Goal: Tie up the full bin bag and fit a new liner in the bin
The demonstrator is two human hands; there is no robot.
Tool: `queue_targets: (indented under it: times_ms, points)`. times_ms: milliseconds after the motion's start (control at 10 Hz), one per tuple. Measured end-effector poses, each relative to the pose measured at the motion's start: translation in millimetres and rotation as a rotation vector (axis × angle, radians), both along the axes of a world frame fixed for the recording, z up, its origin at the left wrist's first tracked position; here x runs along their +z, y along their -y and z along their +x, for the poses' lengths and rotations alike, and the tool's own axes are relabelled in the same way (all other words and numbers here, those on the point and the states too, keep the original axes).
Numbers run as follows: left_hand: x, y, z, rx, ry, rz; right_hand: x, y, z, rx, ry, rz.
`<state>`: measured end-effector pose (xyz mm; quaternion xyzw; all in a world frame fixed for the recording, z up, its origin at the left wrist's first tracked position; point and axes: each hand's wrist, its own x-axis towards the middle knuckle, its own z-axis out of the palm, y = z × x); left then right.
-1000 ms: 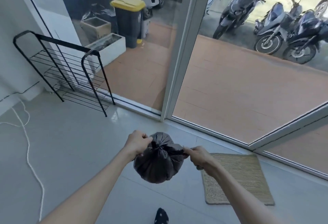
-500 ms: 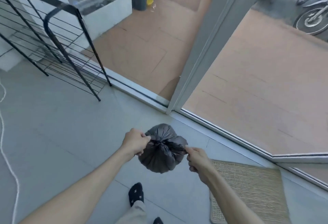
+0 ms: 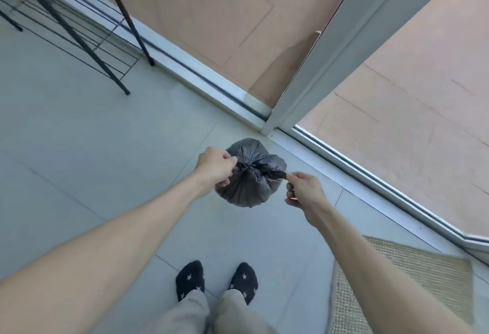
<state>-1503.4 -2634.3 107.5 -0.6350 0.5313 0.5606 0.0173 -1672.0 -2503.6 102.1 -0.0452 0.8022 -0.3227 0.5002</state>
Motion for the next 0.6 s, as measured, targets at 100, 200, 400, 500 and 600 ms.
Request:
queue_targets:
  times_ms: [100, 200, 400, 500, 600]
  points:
    - [-28, 14, -10, 0.016, -0.017, -0.05, -28, 14, -12, -0.028, -0.029, -0.051]
    - [-46, 19, -15, 0.026, -0.024, -0.066, -51, 21, -19, -0.054, -0.073, -0.07]
    - [-70, 7, 1, 0.049, -0.023, -0.026, -72, 16, -11, -0.034, -0.086, -0.043]
    - [-54, 1, 12, 0.044, -0.058, -0.049, -54, 8, -6, -0.011, -0.093, -0.049]
    - [-20, -6, 24, 0.003, -0.05, -0.079, -19, -7, -2, 0.058, -0.107, -0.048]
